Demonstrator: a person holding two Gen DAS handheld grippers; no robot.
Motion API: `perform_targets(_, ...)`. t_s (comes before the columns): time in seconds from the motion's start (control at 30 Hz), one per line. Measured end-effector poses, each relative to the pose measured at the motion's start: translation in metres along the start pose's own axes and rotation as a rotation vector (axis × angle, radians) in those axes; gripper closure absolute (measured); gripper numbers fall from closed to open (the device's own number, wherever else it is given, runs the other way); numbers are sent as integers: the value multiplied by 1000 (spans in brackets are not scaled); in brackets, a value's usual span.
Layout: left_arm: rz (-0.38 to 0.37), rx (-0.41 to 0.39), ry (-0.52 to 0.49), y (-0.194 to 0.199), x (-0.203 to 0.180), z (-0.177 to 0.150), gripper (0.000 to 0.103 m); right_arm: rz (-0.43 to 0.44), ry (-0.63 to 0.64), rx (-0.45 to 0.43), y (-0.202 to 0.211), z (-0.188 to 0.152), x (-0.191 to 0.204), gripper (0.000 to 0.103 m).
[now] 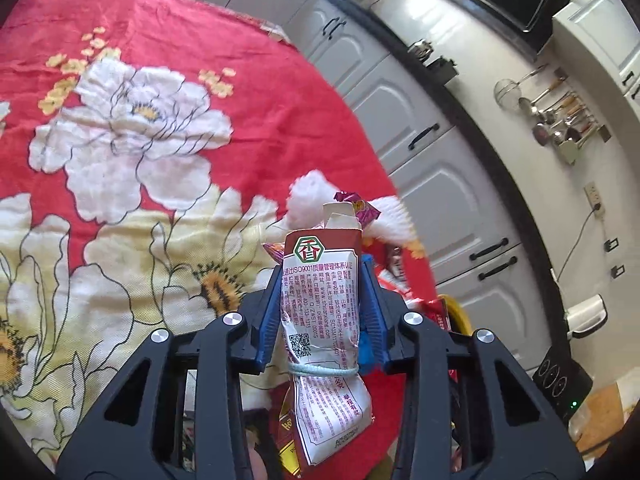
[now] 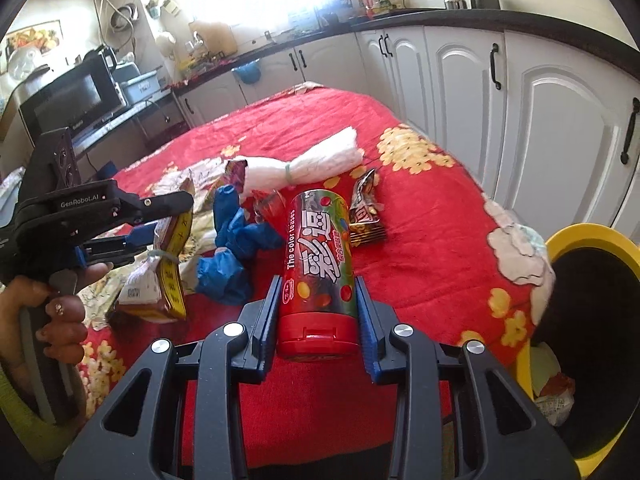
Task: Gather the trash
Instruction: 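Carry the paper packet with the left tool while the right tool carries the red tube over the bin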
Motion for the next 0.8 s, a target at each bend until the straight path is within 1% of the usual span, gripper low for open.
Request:
perform_targets(0.13, -18, -12, -2, 9, -7, 2, 73, 2, -4, -23, 13, 4, 0, 70)
perform_targets(0.3, -41, -52, -16, 22, -20, 5, 73, 4, -6, -56, 27, 12, 1, 70)
perform_targets(0.37, -32, -67, -29, 26, -23, 6, 73, 4, -5, -63, 30, 15, 2, 70)
perform_targets(0.43, -39, -59, -33, 26, -24, 5, 73, 5, -7, -69, 32, 16, 1, 70)
perform_targets(0.5, -26, -47, -33, 22, -23, 3, 73, 5, -7, -69, 33, 15, 1, 70)
perform_targets(0.63, -21, -4, -22, 12, -17, -5, 73, 3, -11, -69, 33, 16, 0, 70)
perform_targets(0.73, -19, 17, -35, 7, -19, -12, 73, 1, -20, -74, 35, 16, -2, 70)
perform_targets(0.8, -6, 26, -57, 3, -22, -18, 73, -1, -24, -77, 37, 15, -4, 70)
Point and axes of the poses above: each gripper's, at about its wrist camera, not at the fingertips, and y roughly against the way its jaws point, x to its left, z to its top, the point moved 8 cm from there along -y, roughly the way its jaws point, and after that the axes turned 9 degrees about z, right-handed, at the moved point
